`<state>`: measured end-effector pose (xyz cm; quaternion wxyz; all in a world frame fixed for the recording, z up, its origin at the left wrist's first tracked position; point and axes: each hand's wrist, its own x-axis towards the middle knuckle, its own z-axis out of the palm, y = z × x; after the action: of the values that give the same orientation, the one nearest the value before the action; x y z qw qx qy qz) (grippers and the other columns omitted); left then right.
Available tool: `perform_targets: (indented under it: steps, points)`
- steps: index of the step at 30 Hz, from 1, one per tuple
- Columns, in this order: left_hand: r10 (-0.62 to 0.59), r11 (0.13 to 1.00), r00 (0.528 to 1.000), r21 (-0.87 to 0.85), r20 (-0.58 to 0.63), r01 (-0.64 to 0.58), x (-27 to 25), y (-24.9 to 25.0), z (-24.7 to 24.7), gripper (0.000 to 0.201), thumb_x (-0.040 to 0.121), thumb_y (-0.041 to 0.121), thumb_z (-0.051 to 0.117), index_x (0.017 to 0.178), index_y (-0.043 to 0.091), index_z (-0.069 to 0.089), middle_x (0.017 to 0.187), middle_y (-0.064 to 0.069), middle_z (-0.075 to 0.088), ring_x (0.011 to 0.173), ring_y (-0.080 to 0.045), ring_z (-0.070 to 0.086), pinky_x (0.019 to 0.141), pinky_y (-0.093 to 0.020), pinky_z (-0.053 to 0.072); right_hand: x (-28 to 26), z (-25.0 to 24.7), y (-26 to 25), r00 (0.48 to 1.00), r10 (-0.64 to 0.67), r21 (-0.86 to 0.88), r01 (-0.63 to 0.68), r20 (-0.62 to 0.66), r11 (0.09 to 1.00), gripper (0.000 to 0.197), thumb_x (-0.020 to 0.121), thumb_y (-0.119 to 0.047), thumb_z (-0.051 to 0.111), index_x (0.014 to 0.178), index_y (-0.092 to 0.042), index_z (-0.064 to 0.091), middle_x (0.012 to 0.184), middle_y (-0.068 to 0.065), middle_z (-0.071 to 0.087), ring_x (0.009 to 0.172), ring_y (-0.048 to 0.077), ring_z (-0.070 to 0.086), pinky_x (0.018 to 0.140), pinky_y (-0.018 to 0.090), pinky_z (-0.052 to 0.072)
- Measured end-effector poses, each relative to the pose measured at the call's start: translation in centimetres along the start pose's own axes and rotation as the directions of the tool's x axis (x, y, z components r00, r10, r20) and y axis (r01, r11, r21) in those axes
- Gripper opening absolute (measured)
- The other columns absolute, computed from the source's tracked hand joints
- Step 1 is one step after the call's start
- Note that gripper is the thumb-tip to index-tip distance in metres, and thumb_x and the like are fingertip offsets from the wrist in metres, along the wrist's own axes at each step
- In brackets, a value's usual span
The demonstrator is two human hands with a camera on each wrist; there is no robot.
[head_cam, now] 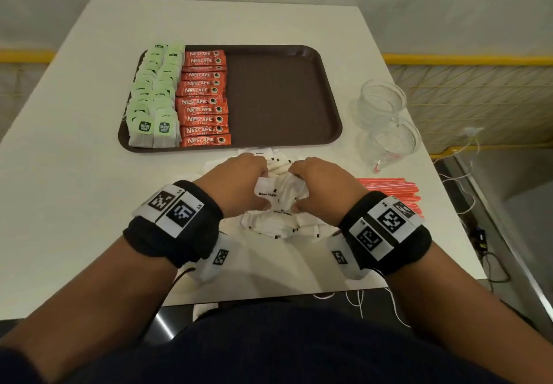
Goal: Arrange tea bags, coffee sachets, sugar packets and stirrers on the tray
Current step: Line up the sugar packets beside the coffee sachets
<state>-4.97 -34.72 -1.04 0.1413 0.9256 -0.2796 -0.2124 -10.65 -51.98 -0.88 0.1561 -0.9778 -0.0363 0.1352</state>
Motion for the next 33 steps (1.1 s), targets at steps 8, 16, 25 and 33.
perform_targets:
  steps: [8, 16, 25, 33]
  points:
    - [-0.036, 0.971, 0.999, -0.236, -0.030, 0.028, -0.7, -0.6, 0.2, 0.032, 0.079, 0.029, 0.079, 0.106, 0.021, 0.063, 0.101, 0.007, 0.063, 0.088, -0.013, 0.057, 0.071, -0.023, 0.044, -0.1, -0.2, 0.8, 0.993, -0.028, 0.044, 0.033, -0.111, 0.998, 0.027, 0.077, -0.034, 0.076, 0.098, -0.022, 0.065, 0.093, -0.005, 0.066, 0.089, 0.018, 0.058, 0.076, 0.028, 0.040]
    - [-0.144, 0.877, 0.986, -0.473, -0.085, 0.088, -1.4, -1.7, -0.3, 0.035, 0.086, 0.037, 0.071, 0.115, 0.022, 0.061, 0.106, 0.005, 0.066, 0.088, -0.012, 0.063, 0.072, -0.027, 0.050, 0.2, -1.4, 0.8, 0.987, -0.009, 0.239, 0.047, -0.159, 0.970, 0.021, 0.078, -0.036, 0.075, 0.091, -0.025, 0.064, 0.086, -0.011, 0.063, 0.083, 0.008, 0.058, 0.068, 0.019, 0.041]
    - [-0.218, 0.559, 0.967, -0.829, -0.134, 0.011, -1.4, -3.4, -2.0, 0.019, 0.090, 0.015, 0.068, 0.108, 0.018, 0.067, 0.098, -0.004, 0.074, 0.088, -0.019, 0.070, 0.072, -0.026, 0.056, 3.0, -3.5, -1.1, 0.982, -0.012, 0.416, 0.092, -0.191, 0.905, 0.023, 0.075, -0.033, 0.078, 0.085, -0.023, 0.060, 0.083, 0.000, 0.068, 0.077, 0.018, 0.065, 0.076, 0.044, 0.055]
    - [-0.262, 0.188, 0.963, -0.982, -0.053, -0.003, -0.4, -4.2, -4.3, 0.016, 0.092, 0.007, 0.055, 0.106, 0.011, 0.063, 0.099, -0.009, 0.066, 0.084, -0.024, 0.069, 0.072, -0.039, 0.061, 5.7, -5.8, -4.1, 0.984, -0.041, 0.571, 0.136, -0.176, 0.809, 0.028, 0.076, -0.018, 0.081, 0.094, -0.008, 0.063, 0.085, 0.004, 0.074, 0.080, 0.022, 0.071, 0.081, 0.048, 0.056]
